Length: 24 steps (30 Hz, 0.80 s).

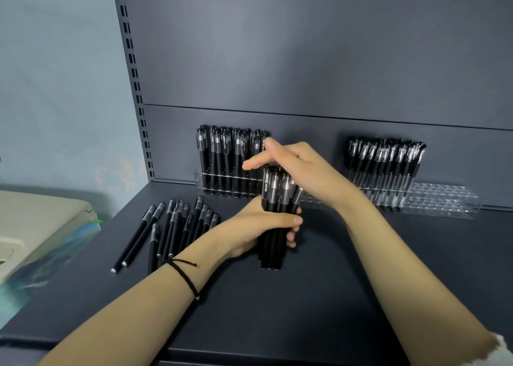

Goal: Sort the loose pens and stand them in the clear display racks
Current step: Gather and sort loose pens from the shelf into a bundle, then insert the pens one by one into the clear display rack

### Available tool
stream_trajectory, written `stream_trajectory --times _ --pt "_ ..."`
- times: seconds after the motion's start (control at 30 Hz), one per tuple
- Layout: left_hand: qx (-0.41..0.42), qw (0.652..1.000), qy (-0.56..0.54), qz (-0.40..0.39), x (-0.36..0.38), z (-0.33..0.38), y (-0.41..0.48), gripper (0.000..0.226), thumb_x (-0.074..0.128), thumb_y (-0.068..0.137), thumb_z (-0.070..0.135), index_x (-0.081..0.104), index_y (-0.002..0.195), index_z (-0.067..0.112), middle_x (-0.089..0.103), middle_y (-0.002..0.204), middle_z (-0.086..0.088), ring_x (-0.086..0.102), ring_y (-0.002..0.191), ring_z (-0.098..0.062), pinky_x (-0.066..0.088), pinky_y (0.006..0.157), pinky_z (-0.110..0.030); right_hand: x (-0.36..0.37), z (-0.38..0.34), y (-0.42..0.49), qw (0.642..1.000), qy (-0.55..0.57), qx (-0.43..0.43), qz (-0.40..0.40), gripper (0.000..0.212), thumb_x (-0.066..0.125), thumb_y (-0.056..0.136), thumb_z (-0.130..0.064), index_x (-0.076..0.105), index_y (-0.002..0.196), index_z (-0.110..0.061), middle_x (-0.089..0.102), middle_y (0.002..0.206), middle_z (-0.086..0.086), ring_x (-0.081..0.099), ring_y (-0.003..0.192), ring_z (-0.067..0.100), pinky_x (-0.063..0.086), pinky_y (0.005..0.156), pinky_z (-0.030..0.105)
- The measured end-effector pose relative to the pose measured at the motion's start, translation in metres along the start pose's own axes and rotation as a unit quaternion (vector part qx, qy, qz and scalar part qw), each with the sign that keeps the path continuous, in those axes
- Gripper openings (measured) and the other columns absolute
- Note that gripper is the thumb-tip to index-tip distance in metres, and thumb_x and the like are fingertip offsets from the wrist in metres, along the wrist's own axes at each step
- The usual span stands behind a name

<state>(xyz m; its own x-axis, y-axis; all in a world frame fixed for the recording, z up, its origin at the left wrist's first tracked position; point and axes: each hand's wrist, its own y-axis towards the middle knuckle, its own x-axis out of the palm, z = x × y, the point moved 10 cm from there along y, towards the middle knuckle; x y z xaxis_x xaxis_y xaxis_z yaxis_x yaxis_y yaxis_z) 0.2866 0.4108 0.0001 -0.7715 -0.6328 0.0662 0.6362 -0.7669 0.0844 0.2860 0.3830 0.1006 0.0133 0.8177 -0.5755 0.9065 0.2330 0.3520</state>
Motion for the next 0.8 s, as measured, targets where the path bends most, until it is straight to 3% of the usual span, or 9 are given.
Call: stream_trajectory --times 0.13,0.2,0.27,0.37,0.43,0.53,0.8 --pt "0.043 0.997 -0.047 0.033 -0.008 0.012 0.001 0.006 0.057 0.092 -0.001 0.057 0.090 0.004 0.062 0.067 -0.003 0.050 0.052 -0.012 0.047 0.054 -0.027 -0.022 0.009 0.001 0.991 0.076 -0.025 0.108 0.040 0.032 0.103 -0.040 0.065 0.120 -0.024 0.068 0.117 -0.011 0.062 0.108 0.002 0.044 0.101 0.025" --pt "0.078 0.986 -0.119 0.085 -0.024 0.024 0.003 0.014 0.055 0.093 0.002 0.062 0.081 0.002 0.064 0.069 -0.005 0.049 0.050 -0.011 0.046 0.050 -0.024 -0.041 0.034 -0.003 0.964 0.168 0.012 0.207 0.027 0.042 0.102 -0.034 0.064 0.113 -0.024 0.068 0.110 -0.006 0.065 0.098 0.008 0.051 0.088 0.026" --pt "0.084 0.967 -0.193 0.142 -0.047 0.033 0.006 0.022 0.057 0.092 0.005 0.068 0.074 0.004 0.065 0.075 -0.009 0.051 0.050 -0.011 0.046 0.048 -0.023 -0.049 0.063 -0.009 0.940 0.208 0.079 0.258 0.014 0.053 0.099 -0.028 0.065 0.104 -0.023 0.069 0.098 -0.004 0.065 0.086 0.011 0.052 0.074 0.025" --pt "0.052 0.962 -0.202 0.173 -0.069 0.031 0.008 0.010 0.065 0.087 0.008 0.069 0.077 0.007 0.069 0.084 -0.009 0.058 0.056 -0.012 0.048 0.048 -0.024 -0.035 0.088 -0.009 0.941 0.205 0.146 0.226 0.008 0.061 0.094 -0.024 0.068 0.096 -0.020 0.070 0.086 -0.003 0.063 0.077 0.010 0.051 0.066 0.022" --pt "0.022 0.971 -0.167 0.171 -0.074 0.020 0.008 0.003 0.069 0.084 0.009 0.069 0.086 0.010 0.064 0.079 -0.007 0.060 0.059 -0.013 0.049 0.049 -0.024 -0.025 0.092 -0.008 0.943 0.201 0.159 0.212 0.007 0.064 0.092 -0.023 0.070 0.090 -0.019 0.070 0.081 -0.003 0.062 0.074 0.010 0.050 0.065 0.023" --pt "-0.018 0.976 -0.148 0.161 -0.069 0.004 0.010 0.006 0.066 0.088 0.007 0.067 0.094 0.009 0.064 0.069 -0.004 0.063 0.059 -0.012 0.053 0.052 -0.025 -0.012 0.091 -0.006 0.951 0.183 0.159 0.194 0.007 0.067 0.090 -0.024 0.072 0.086 -0.021 0.071 0.080 -0.005 0.062 0.073 0.007 0.048 0.063 0.022" --pt "-0.042 0.986 -0.093 0.130 -0.065 -0.006 0.011 0.012 0.066 0.087 0.001 0.069 0.098 0.007 0.075 0.084 -0.006 0.074 0.076 -0.015 0.058 0.061 -0.024 -0.008 0.099 -0.007 0.949 0.165 0.165 0.211 0.008 0.075 0.083 -0.025 0.070 0.080 -0.018 0.067 0.070 -0.007 0.056 0.059 0.001 0.041 0.051 0.019"
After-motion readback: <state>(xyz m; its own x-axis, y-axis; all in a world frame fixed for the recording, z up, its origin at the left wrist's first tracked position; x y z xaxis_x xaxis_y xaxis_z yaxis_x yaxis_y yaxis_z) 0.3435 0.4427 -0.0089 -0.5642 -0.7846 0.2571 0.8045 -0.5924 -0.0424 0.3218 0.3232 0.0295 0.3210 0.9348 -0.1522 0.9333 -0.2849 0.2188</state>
